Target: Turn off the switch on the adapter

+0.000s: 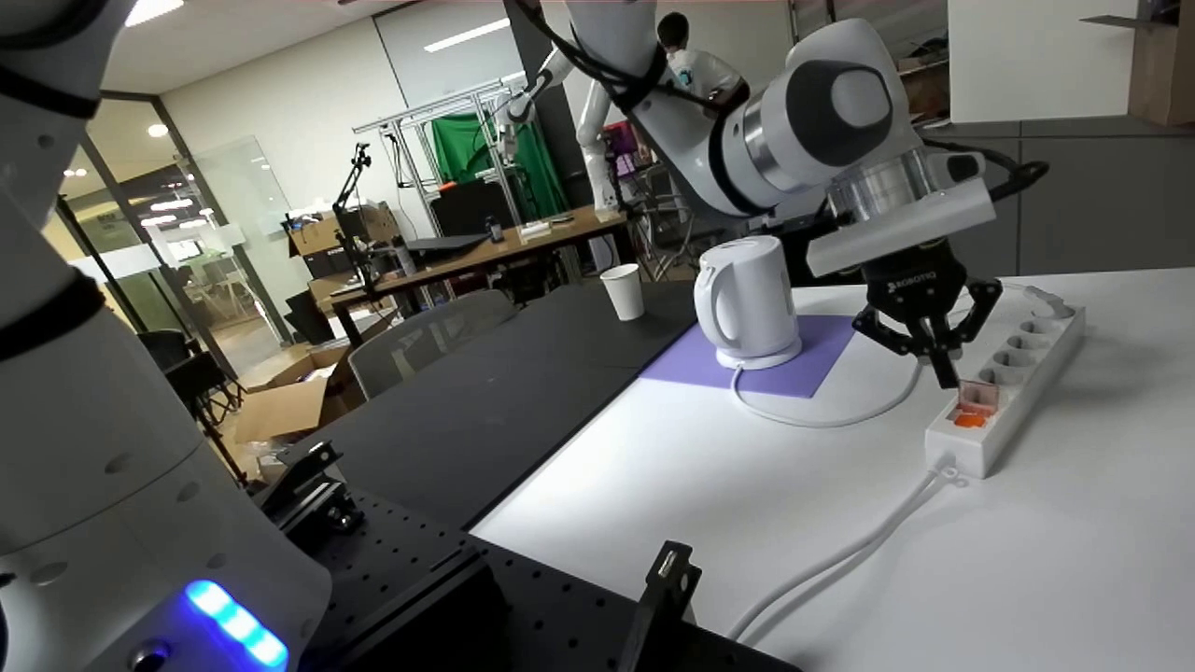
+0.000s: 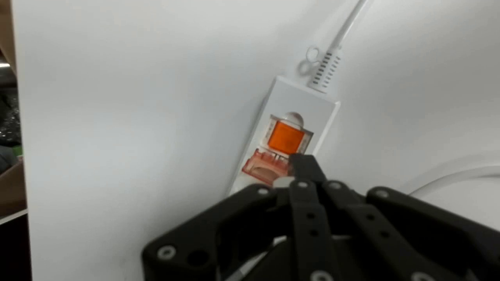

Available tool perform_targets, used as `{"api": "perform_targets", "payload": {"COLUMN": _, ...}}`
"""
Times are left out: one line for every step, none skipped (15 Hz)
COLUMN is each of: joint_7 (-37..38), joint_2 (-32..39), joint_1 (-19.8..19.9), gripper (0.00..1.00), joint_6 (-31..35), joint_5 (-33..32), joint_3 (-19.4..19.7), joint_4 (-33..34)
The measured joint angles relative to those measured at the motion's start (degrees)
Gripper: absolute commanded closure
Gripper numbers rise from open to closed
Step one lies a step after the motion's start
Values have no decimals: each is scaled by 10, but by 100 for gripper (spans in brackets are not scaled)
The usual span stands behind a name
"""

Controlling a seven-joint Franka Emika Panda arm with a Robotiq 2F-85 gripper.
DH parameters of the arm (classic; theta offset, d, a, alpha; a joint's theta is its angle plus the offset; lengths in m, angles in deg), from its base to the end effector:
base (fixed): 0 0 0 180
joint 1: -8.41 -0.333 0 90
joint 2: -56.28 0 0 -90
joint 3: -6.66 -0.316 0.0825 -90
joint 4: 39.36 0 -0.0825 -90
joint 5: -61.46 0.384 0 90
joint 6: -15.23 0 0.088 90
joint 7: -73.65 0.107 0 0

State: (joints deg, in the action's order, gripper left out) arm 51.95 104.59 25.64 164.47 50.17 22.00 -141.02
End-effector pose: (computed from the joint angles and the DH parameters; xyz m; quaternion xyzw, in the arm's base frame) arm 0.5519 -0.3369 0.0976 0.9882 0.0337 -0.0674 0.1331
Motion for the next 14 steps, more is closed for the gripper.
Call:
{"api": "perform_targets", "payload": {"joint_7": 11, "joint_2": -16, "joint_1": -16, "gripper": 100, "joint_6": -19, "joint_5": -14, "joint_3": 12, "joint_4": -6}}
{"api": "perform_targets", "payload": {"joint_7": 21, "joint_2": -32, "joint_1": -31, "gripper": 100, "joint_6": -41, "joint_5": -30, "joint_3": 23, "joint_4": -11}}
{"api": "perform_targets", "payload": {"joint_7": 30, "joint_2": -48, "joint_1": -46, "gripper": 100, "joint_6": -64, "joint_5": -47, "joint_3": 34, "joint_4": -14}}
{"api": "perform_targets", "payload": {"joint_7": 38, "joint_2": -64, "joint_1": -57, "gripper": 100, "joint_6": -87, "joint_5": -64, "joint_3": 42, "joint_4": -16}}
{"api": "perform_targets", "payload": {"joint_7": 41, "joint_2": -79, "joint_1": -65, "gripper": 100, "joint_6": -109, "joint_5": -80, "joint_3": 47, "joint_4": -18}}
{"api": "perform_targets", "payload": {"joint_7": 44, "joint_2": -92, "joint_1": -70, "gripper": 100, "joint_6": -126, "joint_5": -94, "joint_3": 49, "joint_4": -19}}
{"api": "perform_targets", "payload": {"joint_7": 45, "joint_2": -104, "joint_1": -72, "gripper": 100, "joint_6": -140, "joint_5": -107, "joint_3": 49, "joint_4": -20}}
{"api": "perform_targets", "payload": {"joint_7": 45, "joint_2": -115, "joint_1": -72, "gripper": 75, "joint_6": -149, "joint_5": -115, "joint_3": 48, "joint_4": -21}}
{"api": "perform_targets", "payload": {"joint_7": 44, "joint_2": -125, "joint_1": -70, "gripper": 74, "joint_6": -153, "joint_5": -116, "joint_3": 45, "joint_4": -24}}
{"api": "perform_targets", "payload": {"joint_7": 44, "joint_2": -135, "joint_1": -66, "gripper": 69, "joint_6": -153, "joint_5": -112, "joint_3": 40, "joint_4": -28}}
{"api": "perform_targets", "payload": {"joint_7": 44, "joint_2": -145, "joint_1": -59, "gripper": 61, "joint_6": -153, "joint_5": -109, "joint_3": 32, "joint_4": -32}}
{"api": "perform_targets", "payload": {"joint_7": 43, "joint_2": -154, "joint_1": -51, "gripper": 54, "joint_6": -153, "joint_5": -100, "joint_3": 24, "joint_4": -36}}
{"api": "perform_targets", "payload": {"joint_7": 41, "joint_2": -162, "joint_1": -43, "gripper": 46, "joint_6": -153, "joint_5": -89, "joint_3": 15, "joint_4": -38}}
{"api": "perform_targets", "payload": {"joint_7": 38, "joint_2": -169, "joint_1": -34, "gripper": 40, "joint_6": -153, "joint_5": -74, "joint_3": 7, "joint_4": -41}}
